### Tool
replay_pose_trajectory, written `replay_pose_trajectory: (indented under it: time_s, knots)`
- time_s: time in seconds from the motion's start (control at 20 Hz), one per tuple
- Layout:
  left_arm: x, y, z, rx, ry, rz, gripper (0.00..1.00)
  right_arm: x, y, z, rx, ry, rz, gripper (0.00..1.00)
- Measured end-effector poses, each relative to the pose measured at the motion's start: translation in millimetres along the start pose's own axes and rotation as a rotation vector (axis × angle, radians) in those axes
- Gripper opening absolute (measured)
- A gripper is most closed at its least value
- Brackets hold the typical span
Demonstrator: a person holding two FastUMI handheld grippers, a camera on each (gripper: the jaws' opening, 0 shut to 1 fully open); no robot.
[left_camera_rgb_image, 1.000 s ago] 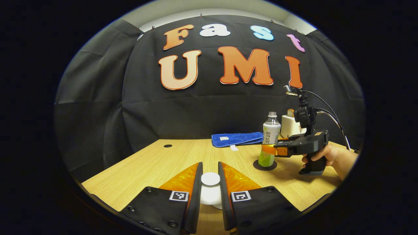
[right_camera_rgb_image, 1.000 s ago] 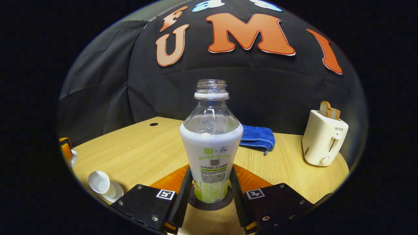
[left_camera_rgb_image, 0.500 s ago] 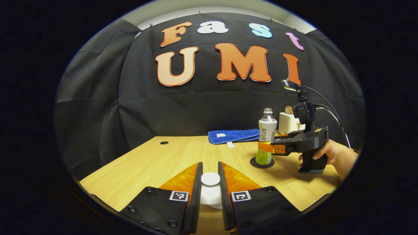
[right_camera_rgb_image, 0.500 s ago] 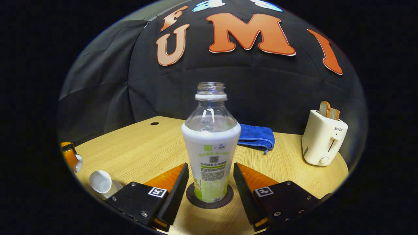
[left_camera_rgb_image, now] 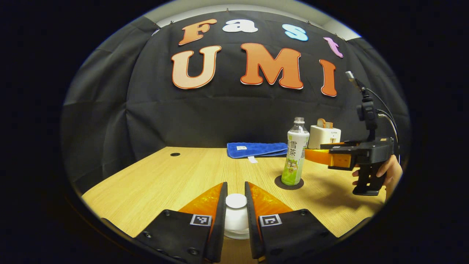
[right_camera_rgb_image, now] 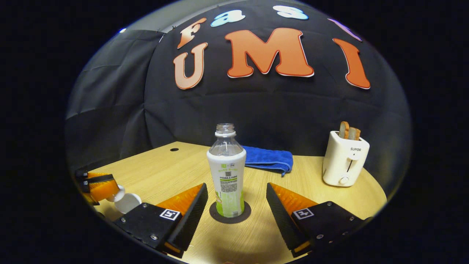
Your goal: Open the teacup lid with one hand, grasp the water bottle and pour water into the teacup with the other hand; after pouring, place the water bottle on the coaster and then close the teacup lid.
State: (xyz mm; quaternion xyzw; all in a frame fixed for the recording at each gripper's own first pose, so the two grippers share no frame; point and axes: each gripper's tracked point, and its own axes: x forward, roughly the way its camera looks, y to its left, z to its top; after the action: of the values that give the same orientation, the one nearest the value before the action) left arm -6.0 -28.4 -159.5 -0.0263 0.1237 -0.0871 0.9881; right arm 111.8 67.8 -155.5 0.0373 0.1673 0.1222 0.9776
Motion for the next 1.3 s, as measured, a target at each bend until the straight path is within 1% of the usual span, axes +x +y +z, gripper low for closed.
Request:
replay_pose_trajectory:
  time_s: [0.05, 0.2, 0.25, 0.3, 0.5, 0.55, 0.6, 0.7, 0.75, 0.8, 0.85, 1.05, 1.1, 1.15, 1.2, 1.25, 1.3]
  knots:
    - [3, -2, -3, -0.001, 0.006, -0.005, 0.33, -8, 0, 2, 0.003, -0.010, -0.001, 0.96]
    - [9, -6, -11, 0.003, 0.023, -0.006, 0.33, -26, -4, 3, 0.013, -0.023, 0.001, 0.96]
    - [11, -6, -14, 0.008, 0.030, -0.004, 0.31, -31, -5, 2, 0.014, -0.024, 0.002, 0.96]
    - [11, -7, -16, 0.013, 0.034, -0.001, 0.33, -34, -6, 2, 0.016, -0.023, -0.002, 0.96]
    - [14, -7, -23, 0.052, 0.051, 0.017, 0.33, -50, -8, -5, 0.042, -0.024, -0.009, 0.96]
    - [16, -7, -26, 0.054, 0.058, 0.016, 0.31, -54, -8, -6, 0.041, -0.023, -0.008, 0.96]
    - [18, -9, -29, 0.052, 0.068, 0.012, 0.33, -57, -7, -8, 0.037, -0.022, -0.004, 0.96]
    - [20, -11, -37, 0.061, 0.093, 0.014, 0.33, -62, -9, -7, 0.030, -0.024, -0.004, 0.96]
    - [20, -8, -37, 0.071, 0.094, 0.024, 0.34, -63, -9, -6, 0.031, -0.025, -0.006, 0.96]
    - [21, -9, -36, 0.079, 0.088, 0.026, 0.31, -64, -8, -6, 0.031, -0.025, -0.002, 0.96]
    - [20, -9, -35, 0.081, 0.089, 0.028, 0.34, -65, -7, -6, 0.031, -0.023, 0.002, 0.96]
    - [20, -7, -36, 0.084, 0.087, 0.031, 0.36, -68, -5, -7, 0.022, -0.019, 0.006, 0.96]
    - [20, -5, -36, 0.087, 0.089, 0.038, 0.37, -68, -5, -7, 0.018, -0.018, 0.005, 0.96]
    - [18, -1, -34, 0.089, 0.080, 0.049, 0.48, -70, -5, -7, 0.015, -0.019, 0.006, 0.96]
    - [18, 1, -30, 0.086, 0.070, 0.056, 0.55, -73, -3, -4, 0.013, -0.021, 0.005, 0.96]
    - [17, 3, -25, 0.091, 0.060, 0.063, 0.61, -75, -3, -1, 0.013, -0.027, 0.003, 0.96]
    - [15, 6, -16, 0.097, 0.038, 0.072, 0.72, -77, -2, 2, 0.013, -0.035, 0.004, 0.96]
